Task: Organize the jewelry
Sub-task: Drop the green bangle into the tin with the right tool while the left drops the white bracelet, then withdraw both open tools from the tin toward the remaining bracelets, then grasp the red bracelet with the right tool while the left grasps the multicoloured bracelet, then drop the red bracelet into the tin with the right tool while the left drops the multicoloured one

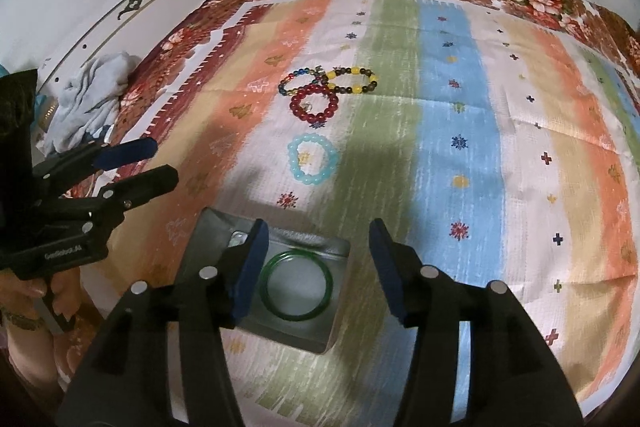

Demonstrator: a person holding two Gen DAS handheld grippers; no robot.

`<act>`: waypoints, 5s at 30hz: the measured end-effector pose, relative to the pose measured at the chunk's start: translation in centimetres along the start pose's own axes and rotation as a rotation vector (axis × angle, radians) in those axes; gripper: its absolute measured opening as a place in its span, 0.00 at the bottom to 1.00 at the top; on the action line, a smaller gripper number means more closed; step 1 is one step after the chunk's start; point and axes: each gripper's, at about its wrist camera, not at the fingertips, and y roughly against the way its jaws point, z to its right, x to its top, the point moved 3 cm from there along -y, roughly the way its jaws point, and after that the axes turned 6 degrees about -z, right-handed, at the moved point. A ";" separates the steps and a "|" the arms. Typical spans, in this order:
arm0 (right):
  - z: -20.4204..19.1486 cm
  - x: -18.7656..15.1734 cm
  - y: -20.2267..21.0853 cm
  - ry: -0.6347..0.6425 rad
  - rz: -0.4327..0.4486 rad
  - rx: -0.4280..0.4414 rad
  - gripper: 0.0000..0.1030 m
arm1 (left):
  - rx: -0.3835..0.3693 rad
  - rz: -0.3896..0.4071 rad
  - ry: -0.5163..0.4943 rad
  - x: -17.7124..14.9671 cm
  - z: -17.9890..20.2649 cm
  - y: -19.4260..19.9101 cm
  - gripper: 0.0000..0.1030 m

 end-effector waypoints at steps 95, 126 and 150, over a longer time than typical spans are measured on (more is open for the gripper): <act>4.0 15.3 -17.6 -0.117 -0.218 0.085 0.77 | 0.105 -0.218 0.186 12.5 -12.7 -18.3 0.69; 3.4 15.8 -19.9 -0.040 -0.240 -0.010 0.15 | 0.143 -0.275 0.135 11.0 -13.8 -20.1 0.09; 0.5 15.7 -12.6 -0.020 -0.116 0.014 0.15 | 0.093 -0.181 0.144 10.9 -11.2 -14.2 0.09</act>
